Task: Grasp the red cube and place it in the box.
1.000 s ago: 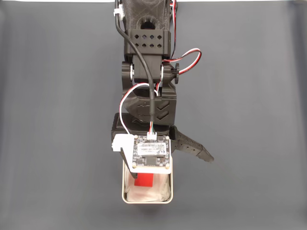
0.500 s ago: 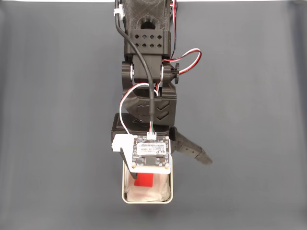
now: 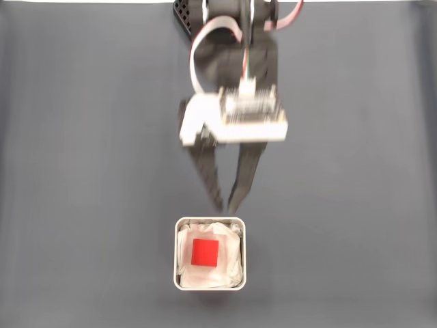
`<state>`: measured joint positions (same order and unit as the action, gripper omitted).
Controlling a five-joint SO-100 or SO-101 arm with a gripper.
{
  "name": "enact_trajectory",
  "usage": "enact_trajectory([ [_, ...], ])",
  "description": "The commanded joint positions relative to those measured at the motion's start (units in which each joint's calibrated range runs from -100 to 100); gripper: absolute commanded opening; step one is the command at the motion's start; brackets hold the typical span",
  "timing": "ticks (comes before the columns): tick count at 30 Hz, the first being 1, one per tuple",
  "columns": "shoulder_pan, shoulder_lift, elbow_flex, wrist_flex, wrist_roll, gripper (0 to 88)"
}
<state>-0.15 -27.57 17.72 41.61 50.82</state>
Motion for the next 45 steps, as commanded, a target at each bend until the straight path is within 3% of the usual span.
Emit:
enact_trajectory([
  [1, -1.91, -19.31, 19.87, -2.92, -0.39, 0.0],
  [9, -2.55, -51.80, 63.30, -4.72, -0.20, 0.0],
  [16, -1.77, -69.74, 76.99, 15.77, -0.93, 0.0],
  [27, -0.06, -72.34, 82.00, 34.13, -1.61, 0.0],
  [45, -0.85, -72.43, 82.10, 34.21, -2.05, 0.0],
])
